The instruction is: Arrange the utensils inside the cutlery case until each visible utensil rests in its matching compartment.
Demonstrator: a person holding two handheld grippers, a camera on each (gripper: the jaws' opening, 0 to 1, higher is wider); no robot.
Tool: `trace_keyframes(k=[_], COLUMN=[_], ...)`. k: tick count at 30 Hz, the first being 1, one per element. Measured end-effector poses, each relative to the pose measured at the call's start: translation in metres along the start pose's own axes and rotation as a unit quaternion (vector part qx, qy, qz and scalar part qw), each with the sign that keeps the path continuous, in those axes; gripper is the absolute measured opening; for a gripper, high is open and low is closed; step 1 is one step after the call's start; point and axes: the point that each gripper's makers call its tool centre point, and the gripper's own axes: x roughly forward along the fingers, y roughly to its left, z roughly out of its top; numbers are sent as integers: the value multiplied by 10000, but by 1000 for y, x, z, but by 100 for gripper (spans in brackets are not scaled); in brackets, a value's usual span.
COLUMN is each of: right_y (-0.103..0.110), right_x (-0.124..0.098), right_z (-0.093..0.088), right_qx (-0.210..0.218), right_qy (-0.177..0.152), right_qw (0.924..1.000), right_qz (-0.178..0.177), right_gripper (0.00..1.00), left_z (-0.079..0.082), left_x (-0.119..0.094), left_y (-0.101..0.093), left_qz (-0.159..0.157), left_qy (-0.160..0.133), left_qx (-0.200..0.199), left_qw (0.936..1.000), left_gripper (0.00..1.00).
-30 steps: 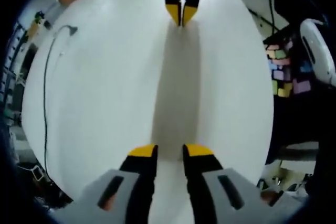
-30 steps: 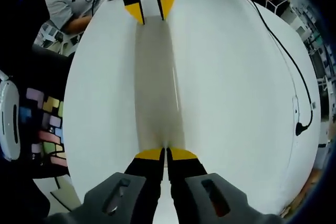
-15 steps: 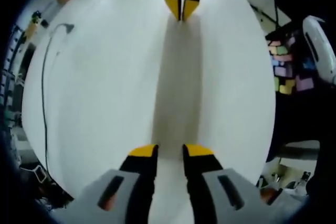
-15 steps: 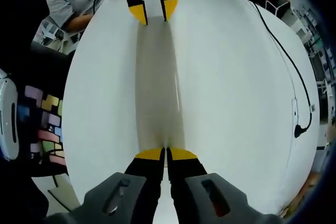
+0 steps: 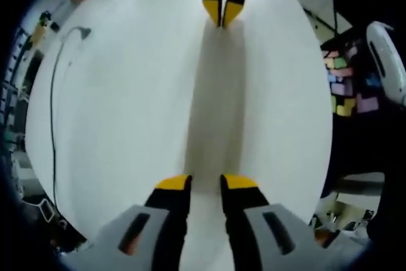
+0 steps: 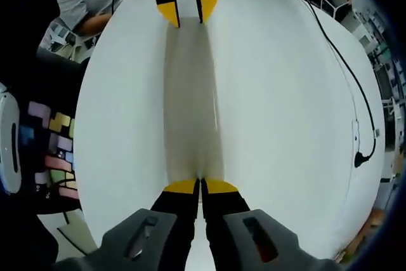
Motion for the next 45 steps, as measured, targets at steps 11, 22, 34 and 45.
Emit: trace_keyframes(k=[11,22,34,45], right_y=[5,3,-4,-2], right_x=[-3,-5,9,27], right_z=[0,-6,7,7], right_qx=[272,-83,-288,-369], right_qy=[-550,-575,-489,-362], right_qw=[9981,9982,9983,9987], right_qz=[108,-111,-140,30], right_gripper=[7,27,45,44], left_z=[0,5,3,2], left_x=[-2,-3,21,29], left_y=[0,-14,-11,-5], left_qz=[166,-73,-64,19], left_qy=[-203,-450,-413,-377], left_qx=[-254,-129,29,59], left_qw=[9993,9989,9991,9993], left_gripper=[22,49,54,47])
